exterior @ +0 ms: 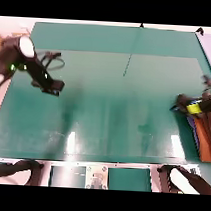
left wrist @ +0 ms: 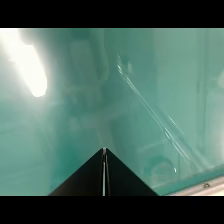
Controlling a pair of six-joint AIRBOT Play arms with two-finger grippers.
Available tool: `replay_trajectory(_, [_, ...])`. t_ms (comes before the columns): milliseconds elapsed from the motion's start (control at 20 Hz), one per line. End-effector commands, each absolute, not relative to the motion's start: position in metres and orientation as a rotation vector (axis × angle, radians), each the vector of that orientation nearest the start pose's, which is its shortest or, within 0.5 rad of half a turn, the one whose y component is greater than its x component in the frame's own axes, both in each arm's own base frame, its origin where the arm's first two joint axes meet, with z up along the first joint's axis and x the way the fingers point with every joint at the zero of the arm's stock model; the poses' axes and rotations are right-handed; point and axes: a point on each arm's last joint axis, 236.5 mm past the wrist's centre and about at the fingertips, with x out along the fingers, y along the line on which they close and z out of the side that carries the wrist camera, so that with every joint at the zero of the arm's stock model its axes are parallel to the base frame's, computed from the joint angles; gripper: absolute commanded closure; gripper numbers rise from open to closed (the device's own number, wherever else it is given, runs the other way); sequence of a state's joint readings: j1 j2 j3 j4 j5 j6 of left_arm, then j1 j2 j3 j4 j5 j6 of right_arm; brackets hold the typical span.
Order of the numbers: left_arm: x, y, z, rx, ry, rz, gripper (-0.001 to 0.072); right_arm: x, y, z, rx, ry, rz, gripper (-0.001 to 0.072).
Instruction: Fold the shirts.
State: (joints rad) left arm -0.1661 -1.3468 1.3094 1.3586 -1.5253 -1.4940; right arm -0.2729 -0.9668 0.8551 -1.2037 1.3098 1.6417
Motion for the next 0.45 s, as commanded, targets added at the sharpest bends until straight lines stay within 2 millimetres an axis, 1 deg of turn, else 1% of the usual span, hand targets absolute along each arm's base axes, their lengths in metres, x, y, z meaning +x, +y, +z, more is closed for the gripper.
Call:
replay_trajectory(0, [0.276, -0.110, 0.005, -0.024, 1.524, -0.329, 0.0675, 0.256, 0.082, -0.022, 0.426, 1.370, 0.145, 0.0697])
replay_trajectory(100, [0.266, -0.107, 0.007, -0.020, 1.528, -0.330, 0.0675, 0.243, 0.106, -0.022, 0.379, 1.410, 0.217, 0.0698])
replay_trajectory(200, [0.259, -0.108, 0.008, -0.024, 1.552, -0.335, 0.0675, 0.235, 0.124, -0.022, 0.328, 1.424, 0.276, 0.0698])
replay_trajectory(300, [0.260, -0.108, 0.008, -0.024, 1.552, -0.336, 0.0675, 0.230, 0.133, -0.022, 0.301, 1.431, 0.308, 0.0698])
replay_trajectory(400, [0.260, -0.108, 0.008, -0.024, 1.552, -0.336, 0.0675, 0.228, 0.136, -0.022, 0.290, 1.434, 0.321, 0.0698])
